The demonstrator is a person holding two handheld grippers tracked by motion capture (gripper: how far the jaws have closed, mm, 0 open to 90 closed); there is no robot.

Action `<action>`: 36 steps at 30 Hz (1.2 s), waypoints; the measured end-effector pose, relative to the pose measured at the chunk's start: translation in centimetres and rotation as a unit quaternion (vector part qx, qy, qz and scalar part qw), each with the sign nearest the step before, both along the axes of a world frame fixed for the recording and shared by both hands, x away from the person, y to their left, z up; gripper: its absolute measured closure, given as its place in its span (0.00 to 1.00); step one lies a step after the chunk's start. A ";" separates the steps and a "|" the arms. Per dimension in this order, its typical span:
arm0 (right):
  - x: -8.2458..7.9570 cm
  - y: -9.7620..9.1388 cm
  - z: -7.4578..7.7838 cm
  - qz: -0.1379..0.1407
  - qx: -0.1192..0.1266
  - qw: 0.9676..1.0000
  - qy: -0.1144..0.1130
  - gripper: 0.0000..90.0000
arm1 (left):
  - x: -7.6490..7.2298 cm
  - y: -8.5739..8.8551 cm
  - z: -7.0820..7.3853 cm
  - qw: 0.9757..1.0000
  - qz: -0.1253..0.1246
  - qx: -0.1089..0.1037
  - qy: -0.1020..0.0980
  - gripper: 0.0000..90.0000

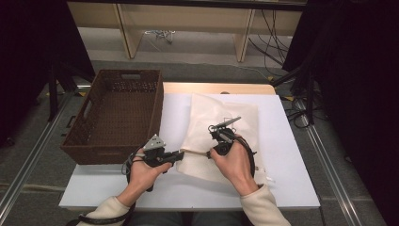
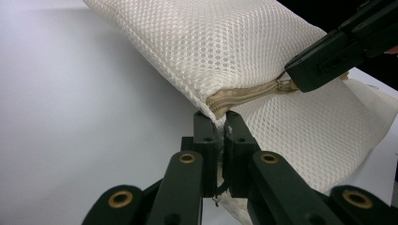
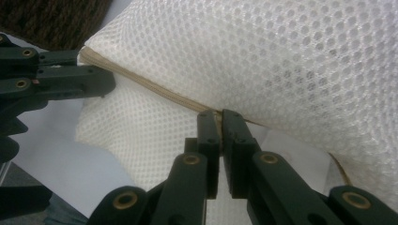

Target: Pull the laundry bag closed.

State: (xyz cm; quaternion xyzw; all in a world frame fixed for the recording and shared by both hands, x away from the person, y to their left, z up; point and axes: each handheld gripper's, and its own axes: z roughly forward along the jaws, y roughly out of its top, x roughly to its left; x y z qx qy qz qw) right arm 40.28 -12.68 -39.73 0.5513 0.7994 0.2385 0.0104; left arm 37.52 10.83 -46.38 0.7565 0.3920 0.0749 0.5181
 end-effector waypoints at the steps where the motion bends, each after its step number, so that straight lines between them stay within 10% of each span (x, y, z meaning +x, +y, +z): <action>1: 0.0 0.0 0.0 0.001 -0.001 1.000 0.000 0.97 | 0.0 0.0 0.0 1.000 0.000 0.001 -0.001 0.95; 36: -0.1 -0.2 0.1 -0.017 -0.005 1.000 0.023 0.97 | -0.1 0.2 0.1 1.000 0.003 -0.001 0.004 0.95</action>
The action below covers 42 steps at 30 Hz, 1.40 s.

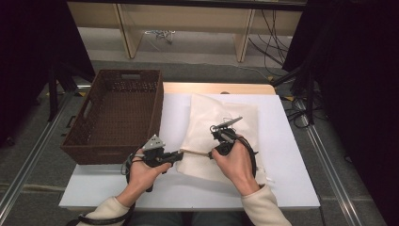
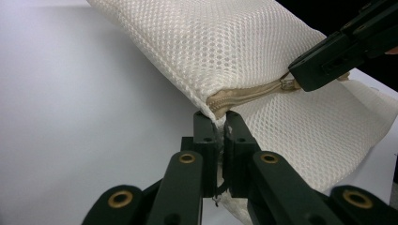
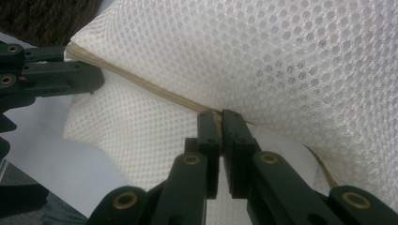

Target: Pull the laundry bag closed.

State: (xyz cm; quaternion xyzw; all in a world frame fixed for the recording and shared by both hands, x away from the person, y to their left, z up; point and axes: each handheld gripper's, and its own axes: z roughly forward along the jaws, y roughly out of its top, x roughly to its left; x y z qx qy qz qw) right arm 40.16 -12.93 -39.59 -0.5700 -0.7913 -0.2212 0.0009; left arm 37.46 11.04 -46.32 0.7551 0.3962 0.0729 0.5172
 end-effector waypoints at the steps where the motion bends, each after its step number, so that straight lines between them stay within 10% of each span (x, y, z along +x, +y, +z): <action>1: 0.0 0.0 0.0 0.000 0.000 1.000 -0.001 0.97 | 0.0 0.0 0.0 1.000 0.000 0.001 0.000 0.95; 25: 0.2 -0.8 -0.2 0.016 -0.010 1.000 -0.019 0.97 | -0.1 0.1 0.0 1.000 0.005 -0.001 -0.001 0.95; 42: -0.1 -0.7 0.3 -0.019 -0.011 1.000 0.011 0.97 | -0.1 0.0 0.0 1.000 0.008 -0.002 0.001 0.95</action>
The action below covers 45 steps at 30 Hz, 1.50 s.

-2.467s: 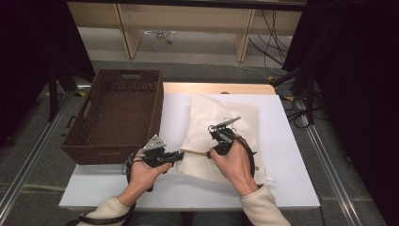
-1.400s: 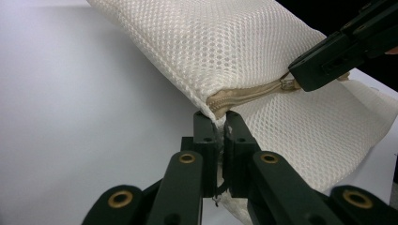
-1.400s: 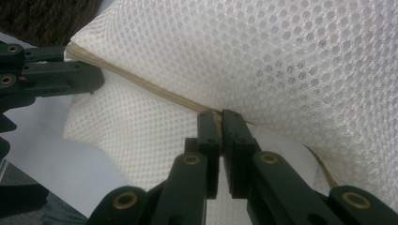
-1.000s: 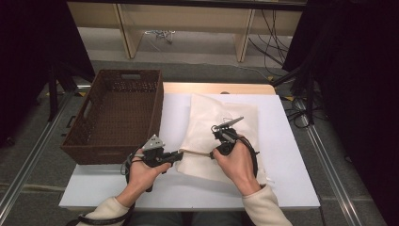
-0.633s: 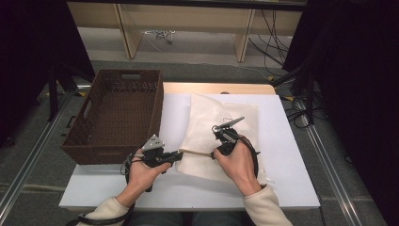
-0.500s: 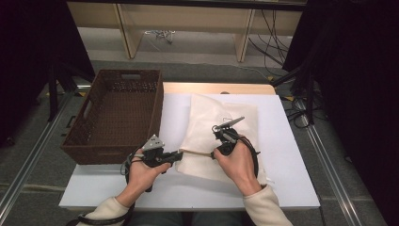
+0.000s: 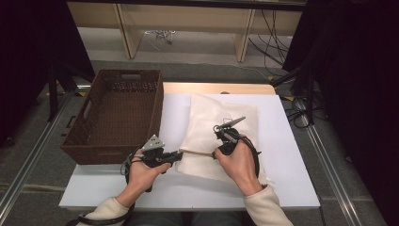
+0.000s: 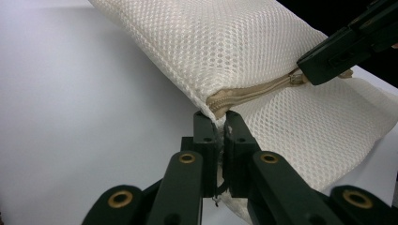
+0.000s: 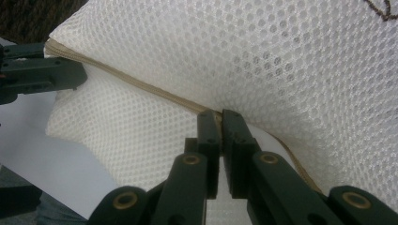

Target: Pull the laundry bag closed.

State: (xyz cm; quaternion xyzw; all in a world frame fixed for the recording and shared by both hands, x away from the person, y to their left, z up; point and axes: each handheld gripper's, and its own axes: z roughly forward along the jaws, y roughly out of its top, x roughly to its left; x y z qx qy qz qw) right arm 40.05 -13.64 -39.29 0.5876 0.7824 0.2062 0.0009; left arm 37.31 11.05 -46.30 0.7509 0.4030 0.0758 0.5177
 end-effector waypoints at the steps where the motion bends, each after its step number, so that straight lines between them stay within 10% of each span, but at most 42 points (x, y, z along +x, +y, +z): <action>1: 0.0 0.0 0.0 0.000 0.000 1.000 0.002 0.97 | 0.0 0.0 0.0 1.000 -0.001 0.000 0.000 0.95; 26: 0.3 -1.0 -0.3 0.022 -0.008 0.999 -0.026 0.97 | -0.1 0.1 -0.1 1.000 -0.005 0.006 0.001 0.95; 45: 0.1 -1.2 0.1 -0.002 -0.009 1.000 0.001 0.97 | -0.1 0.3 0.0 1.000 -0.003 0.007 0.001 0.95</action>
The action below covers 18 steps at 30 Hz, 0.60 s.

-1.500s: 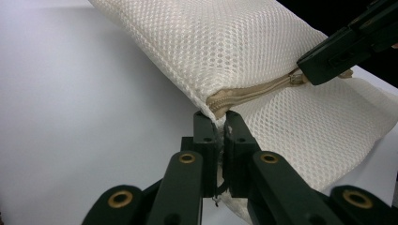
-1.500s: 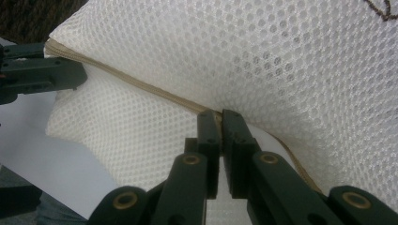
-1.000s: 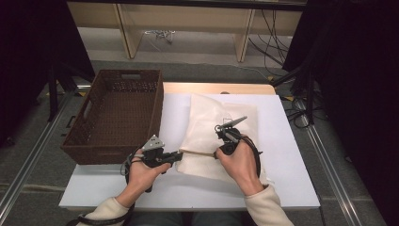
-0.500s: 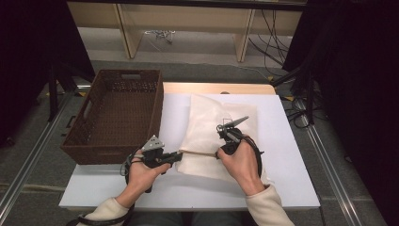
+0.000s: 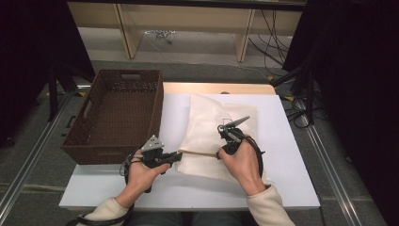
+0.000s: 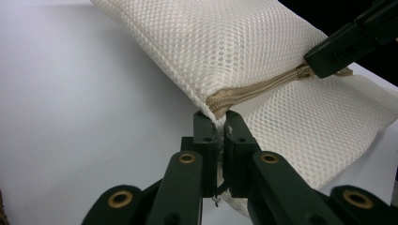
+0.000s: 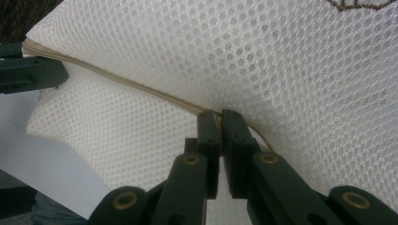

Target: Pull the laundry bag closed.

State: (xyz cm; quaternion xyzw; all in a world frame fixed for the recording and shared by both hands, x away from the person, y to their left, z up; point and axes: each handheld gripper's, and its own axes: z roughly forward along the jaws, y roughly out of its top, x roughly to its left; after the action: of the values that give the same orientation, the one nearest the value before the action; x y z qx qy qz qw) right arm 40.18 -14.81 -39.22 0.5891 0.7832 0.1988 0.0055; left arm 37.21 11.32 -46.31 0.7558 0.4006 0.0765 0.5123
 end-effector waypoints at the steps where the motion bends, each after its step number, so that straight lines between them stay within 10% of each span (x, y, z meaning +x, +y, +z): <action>1: 0.0 0.1 0.1 -0.005 0.002 1.000 0.002 0.97 | 0.0 0.0 0.0 1.000 -0.001 0.001 -0.001 0.95; 8: 0.2 -0.3 -0.2 0.012 -0.006 1.000 -0.021 0.97 | 0.0 0.0 0.0 1.000 0.002 -0.005 0.000 0.95; 18: 0.0 -0.2 0.1 -0.010 -0.003 1.000 0.005 0.97 | 0.0 0.0 0.1 1.000 0.001 -0.001 0.000 0.95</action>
State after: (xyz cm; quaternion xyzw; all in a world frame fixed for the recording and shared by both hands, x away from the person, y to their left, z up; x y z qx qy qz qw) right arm 40.20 -15.02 -39.16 0.5982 0.7778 0.1929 0.0053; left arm 37.19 11.37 -46.23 0.7548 0.4013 0.0760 0.5132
